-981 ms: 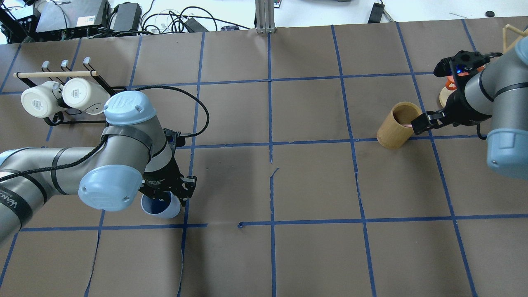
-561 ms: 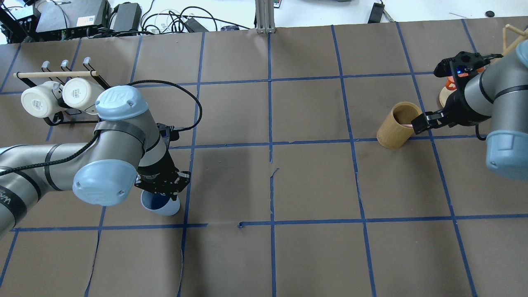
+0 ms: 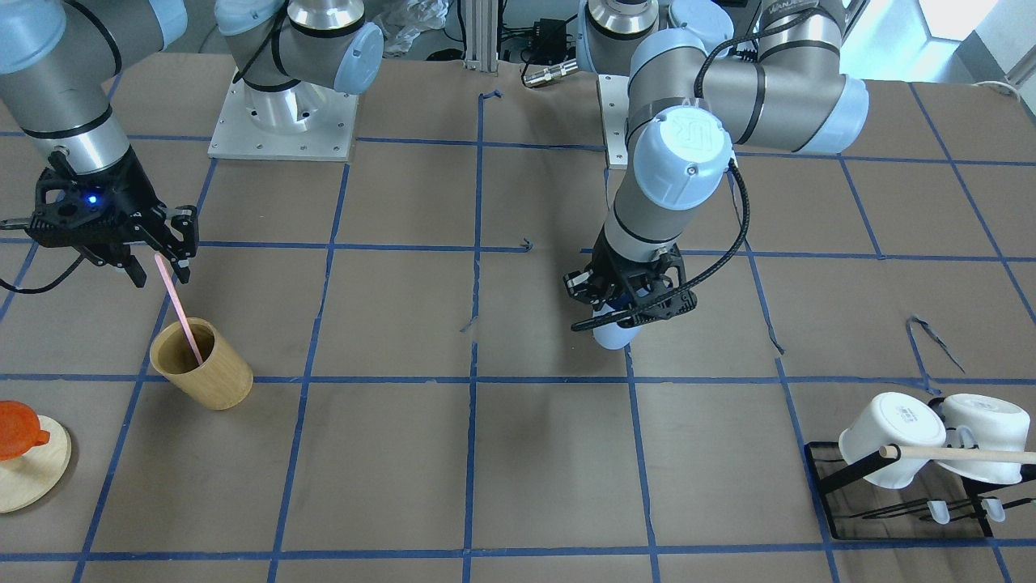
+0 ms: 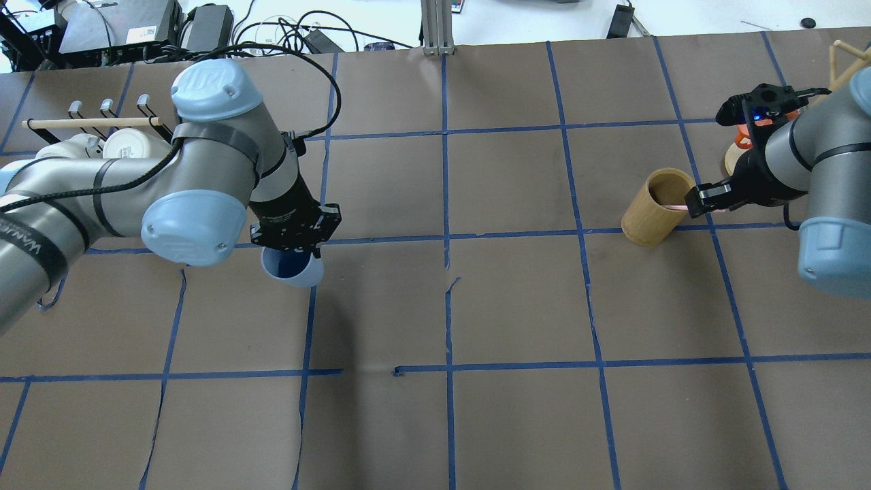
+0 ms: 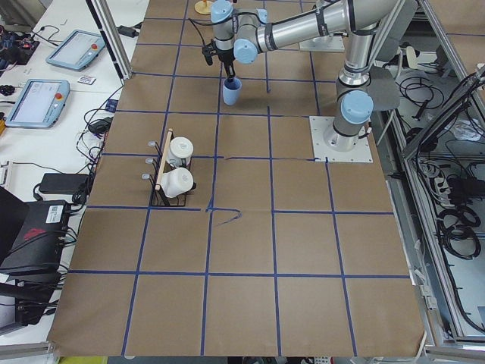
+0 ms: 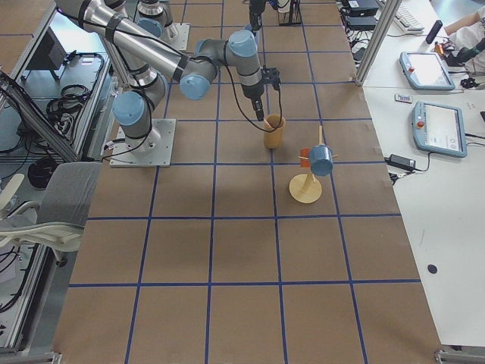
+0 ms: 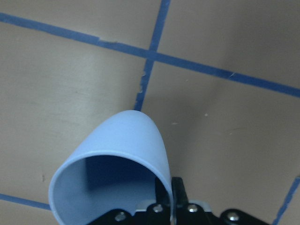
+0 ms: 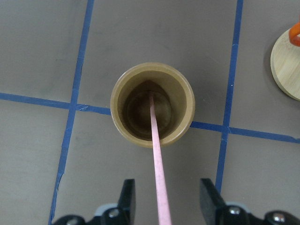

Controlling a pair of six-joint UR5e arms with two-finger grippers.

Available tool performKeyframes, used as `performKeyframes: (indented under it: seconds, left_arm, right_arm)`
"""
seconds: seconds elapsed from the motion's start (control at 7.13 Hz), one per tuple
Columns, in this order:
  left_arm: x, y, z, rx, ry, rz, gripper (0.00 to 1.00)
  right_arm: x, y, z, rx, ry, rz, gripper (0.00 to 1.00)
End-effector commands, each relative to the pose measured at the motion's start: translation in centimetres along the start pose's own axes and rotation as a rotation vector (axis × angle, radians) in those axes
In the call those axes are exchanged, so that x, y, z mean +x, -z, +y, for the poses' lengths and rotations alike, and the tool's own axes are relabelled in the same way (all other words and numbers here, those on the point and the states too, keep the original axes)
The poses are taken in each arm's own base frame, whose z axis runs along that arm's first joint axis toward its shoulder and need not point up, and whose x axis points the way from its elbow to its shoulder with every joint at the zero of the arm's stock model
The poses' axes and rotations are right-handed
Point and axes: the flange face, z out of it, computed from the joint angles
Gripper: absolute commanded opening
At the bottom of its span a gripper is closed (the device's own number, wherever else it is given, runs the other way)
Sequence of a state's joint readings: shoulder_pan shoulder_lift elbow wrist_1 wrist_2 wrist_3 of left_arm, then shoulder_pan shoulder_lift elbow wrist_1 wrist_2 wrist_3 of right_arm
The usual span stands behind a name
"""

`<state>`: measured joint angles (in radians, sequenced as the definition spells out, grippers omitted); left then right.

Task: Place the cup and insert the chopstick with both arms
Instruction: 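Carry the blue cup farther from the robot and set it down with the left gripper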

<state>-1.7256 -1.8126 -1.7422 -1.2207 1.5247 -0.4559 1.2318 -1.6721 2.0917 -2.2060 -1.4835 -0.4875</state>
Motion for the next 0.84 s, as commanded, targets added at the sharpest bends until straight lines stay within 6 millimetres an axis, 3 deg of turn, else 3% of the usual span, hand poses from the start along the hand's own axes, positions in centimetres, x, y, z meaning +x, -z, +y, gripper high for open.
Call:
performKeyframes:
  seconds: [0.0,0.14,0.28,0.7]
  left_arm:
    - [8.8,0.1,-3.0,0.045,-0.007,0.024,0.00]
    - [12.1,0.2,-5.1,0.071,-0.015,0.042,0.00]
    - [15.4,-1.4,-6.0,0.072,-0.006,0.043,0.00]
    - [20.3,-3.2,-7.3,0.090,-0.055,0.054,0.00]
  right_arm:
    - [-0.2,-0.1,0.0,0.001,-0.002,-0.022,0.44]
    - [-0.2,-0.2,0.1,-0.005,0.005,-0.025,0.37]
    - [-0.2,-0.2,0.1,-0.008,0.008,-0.023,0.32]
    - [-0.1,-0.2,0.2,-0.015,0.009,-0.013,0.26]
